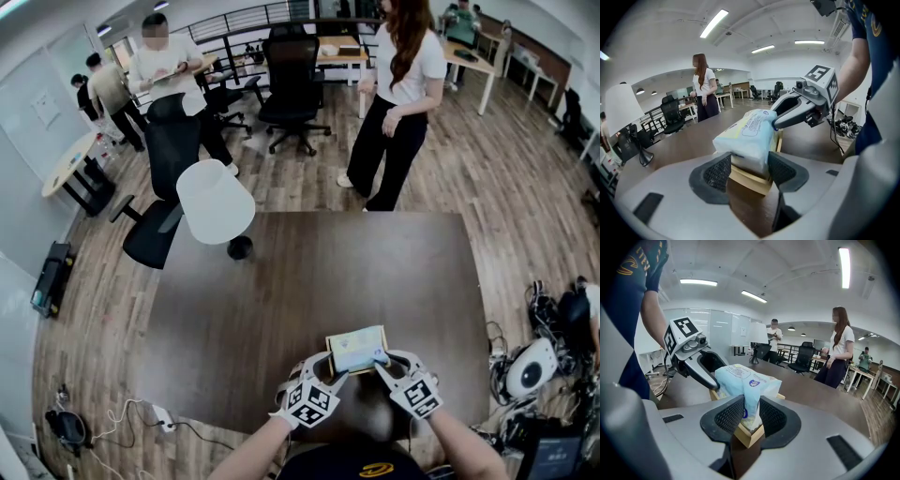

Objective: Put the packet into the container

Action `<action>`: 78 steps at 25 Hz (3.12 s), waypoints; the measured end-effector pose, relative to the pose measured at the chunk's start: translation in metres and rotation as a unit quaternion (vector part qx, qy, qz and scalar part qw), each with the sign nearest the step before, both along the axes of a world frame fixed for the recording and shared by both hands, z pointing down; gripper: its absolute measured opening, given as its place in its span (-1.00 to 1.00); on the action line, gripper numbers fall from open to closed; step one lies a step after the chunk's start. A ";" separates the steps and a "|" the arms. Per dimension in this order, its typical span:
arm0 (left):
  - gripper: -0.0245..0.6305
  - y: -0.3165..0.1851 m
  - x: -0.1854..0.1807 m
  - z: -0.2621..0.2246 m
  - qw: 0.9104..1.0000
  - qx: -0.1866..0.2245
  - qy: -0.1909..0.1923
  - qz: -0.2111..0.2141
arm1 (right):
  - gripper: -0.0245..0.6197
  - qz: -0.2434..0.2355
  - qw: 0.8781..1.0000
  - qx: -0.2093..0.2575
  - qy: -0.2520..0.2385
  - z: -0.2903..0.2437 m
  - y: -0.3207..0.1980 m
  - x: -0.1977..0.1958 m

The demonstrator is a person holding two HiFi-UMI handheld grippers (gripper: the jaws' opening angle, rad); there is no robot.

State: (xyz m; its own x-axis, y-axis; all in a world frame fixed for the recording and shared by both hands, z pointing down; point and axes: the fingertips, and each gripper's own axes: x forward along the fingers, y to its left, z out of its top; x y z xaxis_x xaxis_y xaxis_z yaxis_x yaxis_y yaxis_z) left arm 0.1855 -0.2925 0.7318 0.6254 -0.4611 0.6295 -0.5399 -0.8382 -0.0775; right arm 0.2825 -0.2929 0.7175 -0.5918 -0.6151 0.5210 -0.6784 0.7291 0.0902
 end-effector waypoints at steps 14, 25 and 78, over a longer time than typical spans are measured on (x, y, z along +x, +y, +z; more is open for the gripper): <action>-0.16 0.006 0.009 -0.007 0.999 -0.042 0.033 -0.009 | -0.62 0.004 1.000 -0.023 -0.001 0.017 0.002 0.001; -0.16 -0.009 0.001 -0.044 0.984 -0.087 0.136 -0.081 | -0.26 0.060 0.995 0.009 -0.081 -0.021 -0.016 0.014; -0.93 0.022 0.004 -0.295 0.904 -0.026 0.407 -0.131 | -0.89 0.133 0.935 0.097 -0.313 -0.288 0.023 -0.035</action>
